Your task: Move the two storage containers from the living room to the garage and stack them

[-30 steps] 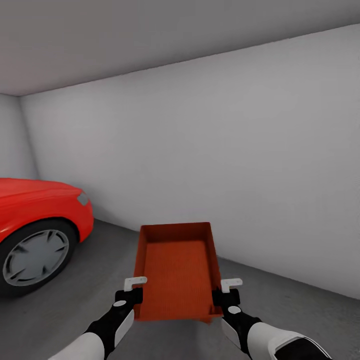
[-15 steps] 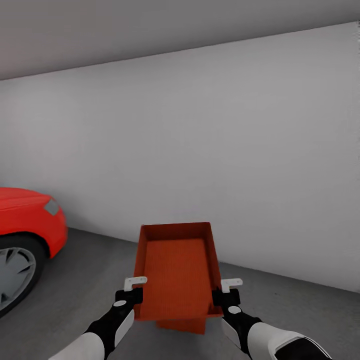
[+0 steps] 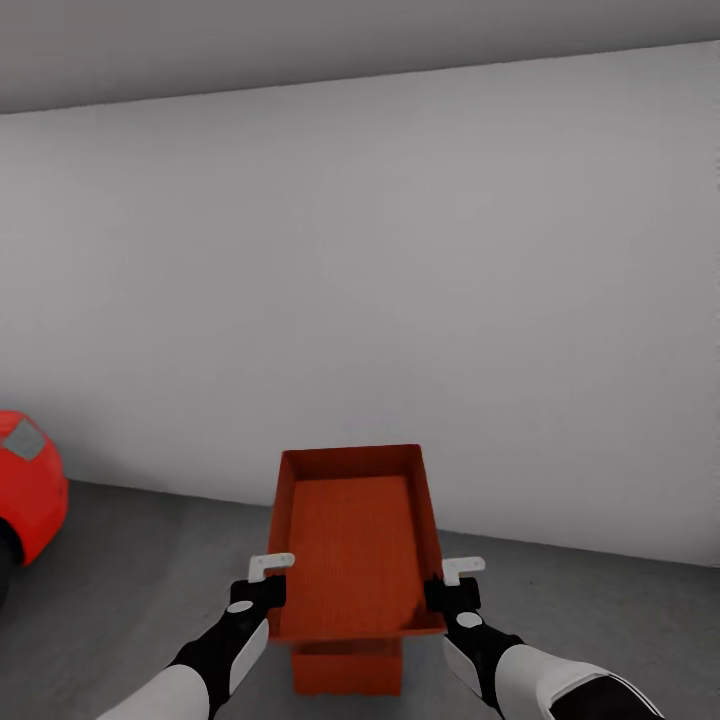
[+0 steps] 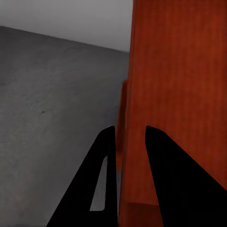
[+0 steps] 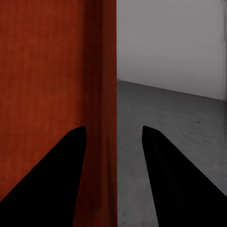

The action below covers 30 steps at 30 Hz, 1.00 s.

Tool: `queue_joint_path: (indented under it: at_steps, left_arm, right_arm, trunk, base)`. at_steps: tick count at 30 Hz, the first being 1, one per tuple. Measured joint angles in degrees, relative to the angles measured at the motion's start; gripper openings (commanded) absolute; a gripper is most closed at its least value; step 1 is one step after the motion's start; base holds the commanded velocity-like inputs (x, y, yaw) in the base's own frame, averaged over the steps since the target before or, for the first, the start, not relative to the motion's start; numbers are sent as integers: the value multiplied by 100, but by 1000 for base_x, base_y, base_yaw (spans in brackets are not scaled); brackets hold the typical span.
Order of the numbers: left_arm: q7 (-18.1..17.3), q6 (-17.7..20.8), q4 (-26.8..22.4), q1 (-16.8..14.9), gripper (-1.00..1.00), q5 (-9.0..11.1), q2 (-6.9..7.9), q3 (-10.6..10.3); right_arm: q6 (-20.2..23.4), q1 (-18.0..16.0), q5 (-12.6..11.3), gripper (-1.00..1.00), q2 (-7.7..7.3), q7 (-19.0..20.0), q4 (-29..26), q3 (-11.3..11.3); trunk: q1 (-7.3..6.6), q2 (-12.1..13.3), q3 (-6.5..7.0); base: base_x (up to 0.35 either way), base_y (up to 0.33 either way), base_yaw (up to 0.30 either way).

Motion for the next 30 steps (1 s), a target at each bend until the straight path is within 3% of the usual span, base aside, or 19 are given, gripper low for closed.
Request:
queue_joint_path:
  at_steps: [25,30]
  left_arm:
    - [0,0,-3,0,-100,-1,2,-2]
    - [-2,0,-4,1,-100,4,6,-6]
  right_arm:
    - [-1,0,0,-100,1,0,0,-2]
    - [0,-1,2,-100,5,-6,0,0]
  trunk:
    - [0,0,-80]
    - [0,0,-89]
  base:
    - [298,219,-260]
    - [298,219,-96]
